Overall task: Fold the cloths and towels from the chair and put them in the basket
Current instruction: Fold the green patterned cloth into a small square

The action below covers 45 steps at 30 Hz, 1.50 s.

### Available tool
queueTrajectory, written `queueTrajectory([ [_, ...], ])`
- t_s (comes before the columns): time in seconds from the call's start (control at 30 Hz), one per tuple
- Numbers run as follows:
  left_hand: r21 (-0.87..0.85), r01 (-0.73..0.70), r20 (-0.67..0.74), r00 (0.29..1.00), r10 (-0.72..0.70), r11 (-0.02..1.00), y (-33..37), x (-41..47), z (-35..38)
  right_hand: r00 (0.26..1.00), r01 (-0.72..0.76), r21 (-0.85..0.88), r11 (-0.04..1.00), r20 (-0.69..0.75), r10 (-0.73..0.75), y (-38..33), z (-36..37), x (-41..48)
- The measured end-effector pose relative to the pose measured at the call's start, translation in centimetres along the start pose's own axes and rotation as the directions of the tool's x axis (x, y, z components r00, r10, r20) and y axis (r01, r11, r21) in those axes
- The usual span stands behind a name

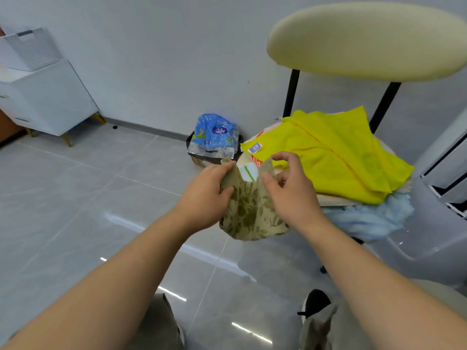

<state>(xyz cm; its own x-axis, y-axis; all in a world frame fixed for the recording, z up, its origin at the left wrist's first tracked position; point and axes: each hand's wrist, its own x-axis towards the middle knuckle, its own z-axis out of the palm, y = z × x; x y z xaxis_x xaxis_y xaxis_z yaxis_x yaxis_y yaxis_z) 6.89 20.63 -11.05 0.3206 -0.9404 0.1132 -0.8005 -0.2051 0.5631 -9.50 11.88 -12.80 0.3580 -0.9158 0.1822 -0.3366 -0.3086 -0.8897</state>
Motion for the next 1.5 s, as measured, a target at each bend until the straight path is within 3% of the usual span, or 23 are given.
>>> queueTrajectory([
  [0.17, 0.000, -0.032, 0.088, 0.996, 0.032, 0.999, 0.7, -0.3, 1.0, 0.990, 0.045, -0.006, 0.999, 0.137, -0.044, 0.0, 0.6, -0.4],
  [0.4, -0.043, -0.045, 0.135, 0.990, 0.050, 0.998, 1.3, -0.6, 1.1, 0.963, -0.002, -0.023, 1.000, 0.269, 0.008, 0.3, 0.9, -0.5],
  [0.67, -0.078, -0.054, 0.167, 0.984, 0.066, 0.995, 1.7, -0.9, 1.3, 0.963, -0.047, -0.022, 0.999, 0.263, 0.051, 0.3, 1.0, -0.4],
  [0.87, -0.191, -0.045, 0.207, 0.975, 0.085, 0.981, 1.9, -1.1, 0.9, 0.940, -0.220, 0.164, 0.962, 0.298, 0.164, -0.6, 0.9, -0.3],
  [1.07, -0.087, -0.156, 0.241, 0.955, 0.173, 0.984, 1.6, -1.2, 0.6, 0.897, -0.341, 0.322, 0.883, 0.393, 0.203, -1.2, 0.5, -0.3],
  [1.23, -0.053, -0.145, 0.254, 0.955, 0.154, 0.988, 1.2, -1.1, 0.7, 0.919, -0.241, 0.253, 0.937, 0.370, 0.136, -0.8, 0.3, -0.8],
  [1.33, -0.068, -0.113, 0.278, 0.952, 0.127, 0.991, 1.3, -0.9, 0.5, 0.962, -0.102, 0.023, 0.994, 0.257, 0.093, -0.1, 0.6, -0.7],
  [1.5, 0.006, -0.037, 0.168, 0.985, 0.036, 0.999, 0.8, -0.4, -0.3, 0.990, 0.052, -0.273, 0.961, 0.141, -0.014, 0.3, 0.1, -0.1],
])
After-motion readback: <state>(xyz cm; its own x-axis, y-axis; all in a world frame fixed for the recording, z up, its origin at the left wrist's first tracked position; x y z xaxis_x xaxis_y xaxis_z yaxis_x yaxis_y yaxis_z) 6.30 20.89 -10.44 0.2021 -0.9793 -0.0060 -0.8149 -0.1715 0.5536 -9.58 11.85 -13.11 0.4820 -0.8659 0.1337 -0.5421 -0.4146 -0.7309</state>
